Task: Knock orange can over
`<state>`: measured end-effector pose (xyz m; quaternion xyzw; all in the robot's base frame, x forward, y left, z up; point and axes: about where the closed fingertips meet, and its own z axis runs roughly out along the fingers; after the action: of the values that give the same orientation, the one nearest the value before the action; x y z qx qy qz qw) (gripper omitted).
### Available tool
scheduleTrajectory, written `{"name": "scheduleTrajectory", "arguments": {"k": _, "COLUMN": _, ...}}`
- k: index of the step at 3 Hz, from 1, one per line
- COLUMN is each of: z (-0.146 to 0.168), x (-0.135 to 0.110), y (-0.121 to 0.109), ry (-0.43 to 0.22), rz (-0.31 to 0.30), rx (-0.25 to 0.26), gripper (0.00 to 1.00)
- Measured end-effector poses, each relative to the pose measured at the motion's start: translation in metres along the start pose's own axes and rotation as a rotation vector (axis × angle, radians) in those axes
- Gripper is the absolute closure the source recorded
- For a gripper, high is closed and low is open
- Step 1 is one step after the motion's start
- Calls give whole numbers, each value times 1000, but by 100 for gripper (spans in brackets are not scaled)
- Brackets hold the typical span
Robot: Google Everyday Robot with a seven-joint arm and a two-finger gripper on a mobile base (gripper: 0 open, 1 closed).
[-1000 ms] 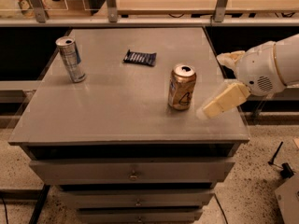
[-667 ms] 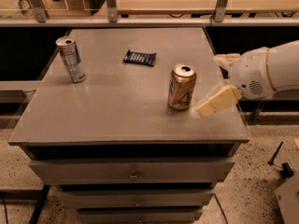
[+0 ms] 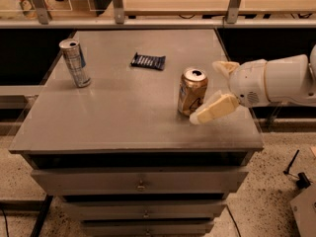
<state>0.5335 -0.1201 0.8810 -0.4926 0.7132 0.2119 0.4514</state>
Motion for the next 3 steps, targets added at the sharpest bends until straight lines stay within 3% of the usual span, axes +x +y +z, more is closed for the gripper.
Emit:
{"name": "scheduleTrajectory", "arguments": {"k": 1, "z": 16, "x": -3, "y": 1, "ry": -73, "rz": -5, "rx": -47, "gripper": 0}}
{"name": "scheduleTrajectory", "arguments": {"k": 3, "z": 41, "x": -18, "y": 11, "ry": -182, "rz": -22, "rx": -122, "gripper": 39}}
